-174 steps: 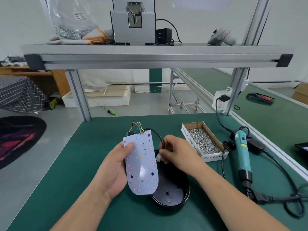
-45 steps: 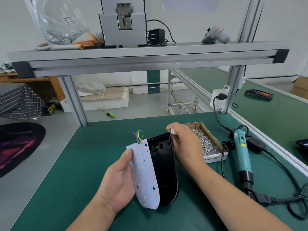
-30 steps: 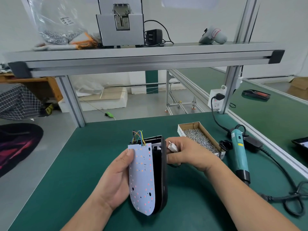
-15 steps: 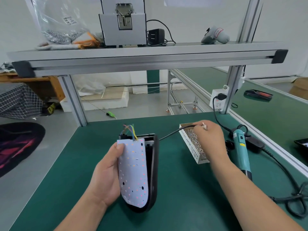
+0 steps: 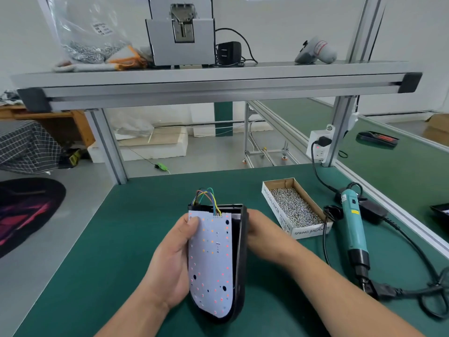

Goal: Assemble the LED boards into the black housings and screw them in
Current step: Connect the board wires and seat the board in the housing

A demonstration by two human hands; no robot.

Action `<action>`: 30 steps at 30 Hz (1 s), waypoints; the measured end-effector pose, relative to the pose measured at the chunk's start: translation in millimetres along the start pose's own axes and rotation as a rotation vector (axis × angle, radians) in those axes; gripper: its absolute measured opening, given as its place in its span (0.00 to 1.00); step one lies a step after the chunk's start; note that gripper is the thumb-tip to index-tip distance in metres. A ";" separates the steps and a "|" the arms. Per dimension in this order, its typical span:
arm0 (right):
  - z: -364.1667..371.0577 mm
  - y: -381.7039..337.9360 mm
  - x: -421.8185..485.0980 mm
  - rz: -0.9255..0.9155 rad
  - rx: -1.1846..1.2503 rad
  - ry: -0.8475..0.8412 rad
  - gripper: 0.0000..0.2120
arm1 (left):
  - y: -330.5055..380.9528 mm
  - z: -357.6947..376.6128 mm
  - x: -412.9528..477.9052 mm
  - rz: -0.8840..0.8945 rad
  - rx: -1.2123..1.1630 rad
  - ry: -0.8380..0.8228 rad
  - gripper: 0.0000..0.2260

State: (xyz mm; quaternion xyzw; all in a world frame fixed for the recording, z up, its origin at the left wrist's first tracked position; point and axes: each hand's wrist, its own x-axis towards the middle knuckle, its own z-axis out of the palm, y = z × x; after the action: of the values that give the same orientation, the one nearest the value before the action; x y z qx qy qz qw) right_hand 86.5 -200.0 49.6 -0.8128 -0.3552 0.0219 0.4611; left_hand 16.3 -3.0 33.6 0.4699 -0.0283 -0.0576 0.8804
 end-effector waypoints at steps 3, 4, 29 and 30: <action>-2.9 3.0 -4.3 0.107 0.174 -0.066 0.15 | 6.7 -3.7 1.5 0.038 -0.046 0.055 0.25; -1.9 4.0 -5.1 0.134 0.166 -0.101 0.13 | 10.0 -5.3 2.4 0.044 -0.047 0.074 0.28; -21.8 25.4 5.7 0.465 -0.392 0.353 0.13 | 27.1 -12.7 -6.0 0.249 0.054 0.117 0.23; -23.3 27.8 5.6 0.495 -0.299 0.374 0.12 | 22.7 -12.1 -5.7 0.231 0.077 0.141 0.21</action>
State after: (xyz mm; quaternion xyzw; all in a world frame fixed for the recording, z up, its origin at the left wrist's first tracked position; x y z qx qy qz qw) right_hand 114.6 -222.7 43.3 -0.9230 -0.0560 -0.0685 0.3745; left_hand 13.6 20.2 45.8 0.4999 -0.0226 0.0783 0.8622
